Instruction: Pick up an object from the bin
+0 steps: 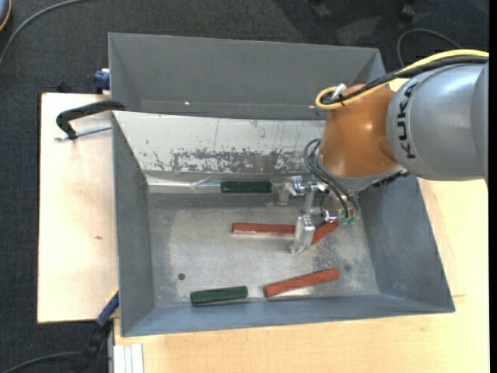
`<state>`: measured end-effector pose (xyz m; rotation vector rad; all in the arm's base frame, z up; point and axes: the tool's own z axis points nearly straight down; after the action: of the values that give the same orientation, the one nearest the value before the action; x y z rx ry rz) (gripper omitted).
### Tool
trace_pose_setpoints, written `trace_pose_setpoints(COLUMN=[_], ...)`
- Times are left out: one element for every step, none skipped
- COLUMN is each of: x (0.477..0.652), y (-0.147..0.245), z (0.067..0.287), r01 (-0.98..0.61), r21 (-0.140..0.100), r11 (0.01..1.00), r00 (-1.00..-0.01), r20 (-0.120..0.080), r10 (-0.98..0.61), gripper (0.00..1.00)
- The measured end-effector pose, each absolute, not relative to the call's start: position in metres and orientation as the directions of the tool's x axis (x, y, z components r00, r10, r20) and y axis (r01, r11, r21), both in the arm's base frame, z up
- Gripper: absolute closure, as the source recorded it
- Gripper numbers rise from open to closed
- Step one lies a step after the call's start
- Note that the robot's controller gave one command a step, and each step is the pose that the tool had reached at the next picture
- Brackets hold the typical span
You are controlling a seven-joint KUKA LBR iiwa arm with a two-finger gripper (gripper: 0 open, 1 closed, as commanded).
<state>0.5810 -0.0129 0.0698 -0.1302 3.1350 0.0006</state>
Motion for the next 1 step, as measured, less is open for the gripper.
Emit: trace_pose_setpoints(x=[0.5816], y=[-0.0120], z=[0.0710], r01=[-0.084], r21=[0.001], r11=[0.996], r00=[-0.996], r20=[-0.005], r10=[-0.084], gripper=[1.00])
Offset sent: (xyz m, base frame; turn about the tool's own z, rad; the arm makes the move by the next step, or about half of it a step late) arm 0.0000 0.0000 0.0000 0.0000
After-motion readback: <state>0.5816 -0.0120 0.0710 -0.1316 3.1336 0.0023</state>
